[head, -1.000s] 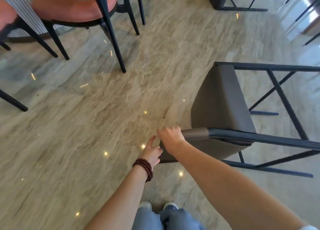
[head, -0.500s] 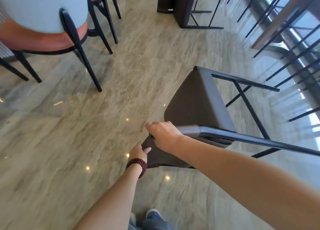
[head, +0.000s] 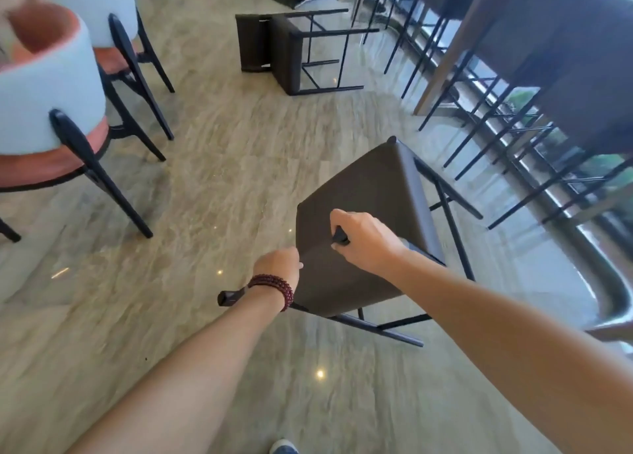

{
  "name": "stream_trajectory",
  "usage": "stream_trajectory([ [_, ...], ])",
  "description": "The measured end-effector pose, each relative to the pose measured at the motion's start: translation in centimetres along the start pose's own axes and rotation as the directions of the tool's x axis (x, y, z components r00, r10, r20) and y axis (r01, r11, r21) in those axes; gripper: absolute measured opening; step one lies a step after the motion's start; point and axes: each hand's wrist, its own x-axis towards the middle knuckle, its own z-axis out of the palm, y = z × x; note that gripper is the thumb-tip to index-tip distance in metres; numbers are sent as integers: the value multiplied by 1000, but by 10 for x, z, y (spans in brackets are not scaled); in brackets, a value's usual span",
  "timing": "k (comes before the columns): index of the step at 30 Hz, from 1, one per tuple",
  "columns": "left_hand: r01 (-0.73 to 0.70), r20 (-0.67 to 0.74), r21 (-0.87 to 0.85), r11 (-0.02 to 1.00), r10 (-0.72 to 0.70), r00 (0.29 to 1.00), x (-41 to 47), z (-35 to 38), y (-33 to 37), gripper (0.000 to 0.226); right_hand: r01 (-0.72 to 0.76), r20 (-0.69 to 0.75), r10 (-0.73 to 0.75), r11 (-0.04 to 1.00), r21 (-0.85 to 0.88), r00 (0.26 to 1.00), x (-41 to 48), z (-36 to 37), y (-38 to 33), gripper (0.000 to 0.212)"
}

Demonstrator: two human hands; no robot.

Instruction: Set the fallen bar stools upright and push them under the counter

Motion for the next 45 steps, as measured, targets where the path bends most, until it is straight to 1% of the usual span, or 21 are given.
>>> stream_trajectory([
  [3, -149, -50, 99, 984, 155, 987, 8, -29, 44, 21, -101, -95, 106, 993, 61, 990, -24, -39, 32, 23],
  [6, -287, -98, 198, 937, 310, 946, 10, -51, 88, 21, -187, -166, 193, 981, 50, 967, -50, -68, 65, 22],
  [10, -419, -105, 353, 837, 480, 871, 7, -78, 157, 23, -276, -264, 274, 961, 29, 925, -92, -102, 116, 23],
  [12, -471, -100, 412, 780, 552, 828, 4, -88, 194, 27, -331, -303, 335, 941, 67, 892, -114, -119, 142, 26],
  [14, -525, -103, 483, 701, 640, 761, 0, -94, 229, 33, -392, -316, 414, 910, 133, 854, -141, -132, 169, 28],
  [16, -552, -134, 516, 655, 698, 703, -4, -93, 260, 43, -459, -329, 499, 866, 197, 801, -169, -141, 197, 29],
  [18, -574, -155, 481, 662, 709, 688, -10, -87, 283, 48, -520, -336, 583, 812, 266, 739, -190, -147, 221, 28],
  [20, -589, -123, 413, 694, 684, 719, -13, -79, 307, 48, -556, -345, 642, 766, 324, 684, -209, -158, 245, 30],
  [23, -562, 43, 374, 738, 592, 805, -7, -72, 322, 50, -627, -355, 698, 716, 307, 623, -235, -170, 275, 25],
  [25, -515, 148, 369, 774, 498, 855, 1, -71, 318, 60, -690, -384, 724, 679, 251, 572, -253, -173, 292, 21],
  [27, -477, 219, 382, 791, 424, 879, 4, -71, 318, 74, -743, -405, 754, 630, 226, 517, -271, -174, 304, 20],
  [28, -482, 236, 396, 781, 421, 876, 3, -70, 323, 77, -768, -411, 772, 601, 222, 485, -281, -174, 310, 20],
  [31, -520, 249, 407, 751, 457, 854, -2, -65, 341, 73, -820, -421, 812, 526, 227, 404, -309, -172, 323, 20],
  [33, -541, 307, 358, 761, 451, 838, -4, -62, 348, 60, -841, -423, 837, 478, 254, 348, -328, -167, 330, 20],
  [35, -588, 371, 248, 770, 485, 792, -3, -55, 352, 37, -854, -410, 869, 418, 310, 277, -348, -160, 335, 20],
  [36, -609, 370, 174, 774, 522, 768, -2, -51, 353, 25, -856, -400, 884, 388, 341, 242, -357, -156, 338, 22],
  [38, -636, 291, 65, 769, 595, 749, -5, -45, 363, 14, -850, -354, 923, 304, 430, 151, -375, -147, 343, 30],
  [40, -672, 198, 71, 737, 650, 733, -8, -42, 381, 17, -800, -289, 956, 219, 559, 59, -392, -141, 348, 36],
  [41, -700, 180, 93, 708, 679, 712, -9, -41, 392, 18, -757, -255, 967, 178, 629, 16, -401, -139, 351, 35],
  [43, -752, 188, 131, 646, 729, 658, -11, -40, 417, 17, -669, -194, 980, 108, 735, -54, -417, -135, 357, 33],
  [45, -789, 215, 172, 590, 759, 615, -11, -36, 440, 14, -599, -145, 983, 51, 799, -110, -433, -131, 364, 33],
])
